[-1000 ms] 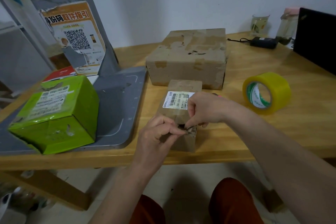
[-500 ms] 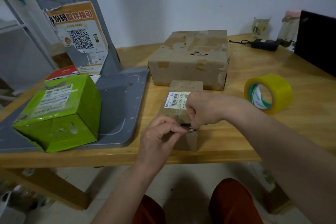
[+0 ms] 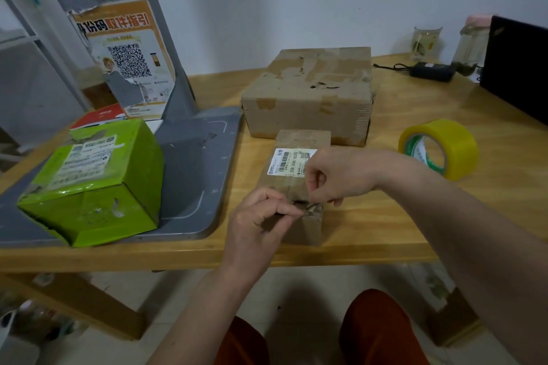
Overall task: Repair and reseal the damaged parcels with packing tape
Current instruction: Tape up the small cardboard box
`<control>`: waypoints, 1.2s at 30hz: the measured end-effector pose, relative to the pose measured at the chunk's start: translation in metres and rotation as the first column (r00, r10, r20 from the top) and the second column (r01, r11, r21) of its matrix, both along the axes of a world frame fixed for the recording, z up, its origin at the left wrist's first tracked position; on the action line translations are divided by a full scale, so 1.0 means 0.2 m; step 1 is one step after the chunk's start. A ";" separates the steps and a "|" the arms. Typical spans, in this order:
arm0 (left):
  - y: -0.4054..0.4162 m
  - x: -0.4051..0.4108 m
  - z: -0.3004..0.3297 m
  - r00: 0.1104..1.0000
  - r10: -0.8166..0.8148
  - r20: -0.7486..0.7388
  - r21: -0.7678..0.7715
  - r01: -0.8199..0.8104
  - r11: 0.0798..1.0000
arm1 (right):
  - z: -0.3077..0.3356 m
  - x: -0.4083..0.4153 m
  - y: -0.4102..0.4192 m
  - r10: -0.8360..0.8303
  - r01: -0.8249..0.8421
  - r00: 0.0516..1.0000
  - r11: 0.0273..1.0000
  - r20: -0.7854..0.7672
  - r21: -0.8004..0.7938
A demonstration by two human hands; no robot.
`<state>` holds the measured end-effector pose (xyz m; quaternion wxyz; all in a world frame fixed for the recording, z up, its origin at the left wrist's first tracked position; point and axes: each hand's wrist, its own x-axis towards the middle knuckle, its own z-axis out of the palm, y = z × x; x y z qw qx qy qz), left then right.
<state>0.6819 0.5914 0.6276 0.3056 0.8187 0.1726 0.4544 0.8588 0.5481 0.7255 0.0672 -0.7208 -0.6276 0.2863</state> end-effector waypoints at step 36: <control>0.01 0.00 -0.01 0.999 -0.031 0.026 0.001 0.031 1.000 | -0.04 -0.10 0.04 0.158 -0.279 0.852 0.944 0.499 0.178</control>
